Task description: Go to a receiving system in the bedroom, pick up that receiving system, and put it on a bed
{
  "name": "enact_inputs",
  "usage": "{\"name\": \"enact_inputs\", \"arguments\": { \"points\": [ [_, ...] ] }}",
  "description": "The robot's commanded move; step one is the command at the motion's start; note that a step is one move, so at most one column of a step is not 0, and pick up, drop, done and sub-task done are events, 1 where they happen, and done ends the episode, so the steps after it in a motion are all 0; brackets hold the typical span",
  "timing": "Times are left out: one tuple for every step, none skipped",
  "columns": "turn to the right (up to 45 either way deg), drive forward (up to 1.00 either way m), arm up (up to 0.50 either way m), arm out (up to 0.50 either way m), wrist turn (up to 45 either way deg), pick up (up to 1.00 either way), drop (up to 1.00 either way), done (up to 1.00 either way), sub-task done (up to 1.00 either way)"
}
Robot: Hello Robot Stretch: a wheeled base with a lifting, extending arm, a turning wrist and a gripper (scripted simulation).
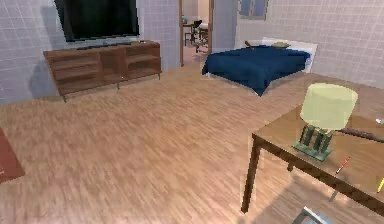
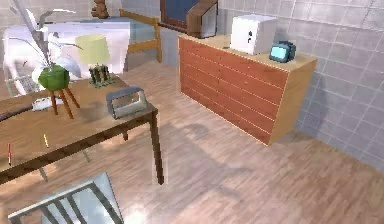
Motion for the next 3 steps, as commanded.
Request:
{"name": "enact_inputs", "arguments": {
  "points": [
    [-15.0,0.00,0.00,0.00,0.0,0.00,0.00,0.00,0.00],
    [45.0,0.00,0.00,0.00,0.0,0.00,0.00,0.00,0.00],
    [45.0,0.00,0.00,0.00,0.0,0.00,0.00,0.00,0.00]
  ]
}}
